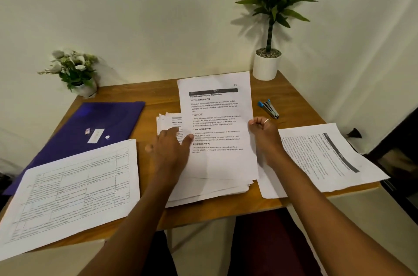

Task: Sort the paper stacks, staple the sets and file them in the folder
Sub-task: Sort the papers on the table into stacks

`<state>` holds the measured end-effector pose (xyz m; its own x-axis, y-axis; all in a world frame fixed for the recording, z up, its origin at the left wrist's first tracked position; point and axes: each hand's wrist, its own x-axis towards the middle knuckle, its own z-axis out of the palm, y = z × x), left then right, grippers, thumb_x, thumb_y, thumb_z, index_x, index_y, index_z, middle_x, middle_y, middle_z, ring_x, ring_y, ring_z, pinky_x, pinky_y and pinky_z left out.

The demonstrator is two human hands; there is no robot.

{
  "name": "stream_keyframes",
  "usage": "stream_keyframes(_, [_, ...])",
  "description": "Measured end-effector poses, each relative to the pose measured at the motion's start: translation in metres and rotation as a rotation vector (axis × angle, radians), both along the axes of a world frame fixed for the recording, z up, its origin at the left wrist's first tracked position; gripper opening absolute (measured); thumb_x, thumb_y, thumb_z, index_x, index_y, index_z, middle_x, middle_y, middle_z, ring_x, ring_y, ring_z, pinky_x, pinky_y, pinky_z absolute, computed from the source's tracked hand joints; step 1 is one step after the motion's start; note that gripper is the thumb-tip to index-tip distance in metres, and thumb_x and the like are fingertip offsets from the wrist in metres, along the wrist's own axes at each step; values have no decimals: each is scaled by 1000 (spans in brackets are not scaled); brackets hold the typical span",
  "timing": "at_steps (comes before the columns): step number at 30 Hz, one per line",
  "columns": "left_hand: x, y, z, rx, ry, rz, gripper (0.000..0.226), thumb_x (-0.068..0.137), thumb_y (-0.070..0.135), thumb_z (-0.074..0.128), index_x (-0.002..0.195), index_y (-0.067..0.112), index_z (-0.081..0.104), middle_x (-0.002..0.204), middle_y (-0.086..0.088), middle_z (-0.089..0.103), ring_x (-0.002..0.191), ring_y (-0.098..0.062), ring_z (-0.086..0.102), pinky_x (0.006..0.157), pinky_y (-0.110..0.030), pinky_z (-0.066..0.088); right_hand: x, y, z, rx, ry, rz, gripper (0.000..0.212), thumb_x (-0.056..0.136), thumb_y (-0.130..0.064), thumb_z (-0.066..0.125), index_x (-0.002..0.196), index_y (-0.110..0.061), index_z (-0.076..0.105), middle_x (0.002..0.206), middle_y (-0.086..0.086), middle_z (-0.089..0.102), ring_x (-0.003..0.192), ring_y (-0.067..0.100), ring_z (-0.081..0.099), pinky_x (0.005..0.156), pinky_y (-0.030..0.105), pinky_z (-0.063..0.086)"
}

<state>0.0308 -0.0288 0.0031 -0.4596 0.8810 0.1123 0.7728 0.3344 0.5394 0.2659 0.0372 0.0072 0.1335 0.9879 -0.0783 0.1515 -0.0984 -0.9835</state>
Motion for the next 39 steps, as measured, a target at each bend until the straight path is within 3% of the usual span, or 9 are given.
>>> stream_keyframes(9, [13, -2, 21, 109, -499, -183, 32, 103, 22, 57, 134, 14, 60, 128, 1, 67, 100, -15, 68, 68, -13, 50, 15, -9, 9, -67, 192, 19, 30, 96, -13, 67, 122, -25, 56, 111, -3, 74, 88, 12, 74, 65, 24, 58])
stream_keyframes(12, [18, 3, 28, 41, -515, -275, 19, 104, 23, 55, 120, 19, 64, 112, 6, 71, 81, -7, 69, 60, -14, 51, 35, -11, 16, 9, 213, -15, 64, 87, -17, 80, 139, -29, 45, 119, -7, 71, 98, 10, 72, 74, 28, 60])
stream_keyframes(16, [42, 14, 34, -82, -472, -466, 23, 102, 31, 58, 121, 22, 67, 110, 8, 73, 81, -6, 71, 64, -18, 55, 64, -15, 26, 18, 128, -173, 56, 82, -18, 84, 126, -21, 50, 111, -8, 67, 91, 5, 66, 65, 20, 50])
stream_keyframes(20, [65, 19, 35, -149, -795, -411, 51, 92, 37, 73, 139, 28, 55, 131, 11, 63, 101, -11, 70, 78, -35, 62, 96, -19, 23, 41, 107, -360, 58, 86, -10, 77, 131, -27, 44, 104, -14, 59, 87, -4, 57, 63, 15, 43])
stream_keyframes(24, [81, 18, 34, -330, -1126, -326, 51, 93, 21, 73, 138, 16, 51, 108, -6, 77, 90, -29, 77, 72, -41, 63, 131, -23, 14, 68, 147, -559, 60, 84, -3, 71, 130, -30, 42, 111, -9, 63, 98, 13, 66, 60, 18, 50])
stream_keyframes(28, [113, 28, 21, -308, -913, -260, 63, 90, 17, 76, 145, 16, 46, 119, -10, 70, 75, -26, 77, 71, -36, 64, 144, -28, 10, 104, 81, -706, 91, 81, 4, 70, 153, -28, 26, 137, -2, 53, 117, 20, 60, 96, 42, 54])
stream_keyframes(31, [132, 35, 18, -290, -605, -341, 59, 91, 20, 75, 143, 15, 47, 121, -10, 68, 78, -23, 76, 80, -34, 63, 147, -26, 5, 197, -381, -783, 105, 76, -5, 77, 160, -25, 17, 160, 7, 27, 143, 30, 35, 117, 55, 28])
stream_keyframes(37, [152, 44, 14, -245, -287, -438, 46, 96, 20, 70, 138, 13, 53, 124, -10, 67, 64, -13, 69, 54, -14, 51, 115, -21, -11, 270, -744, -202, 60, 91, -26, 71, 147, -19, 50, 155, 6, 44, 144, 28, 36, 120, 49, 22])
stream_keyframes(39, [152, 44, 16, -207, -251, -458, 43, 96, 23, 70, 135, 14, 57, 126, -9, 67, 78, -16, 70, 68, -19, 57, 101, -21, -22, 118, -839, -28, 64, 96, -42, 64, 152, -22, 43, 163, 3, 34, 151, 25, 25, 122, 47, 17])
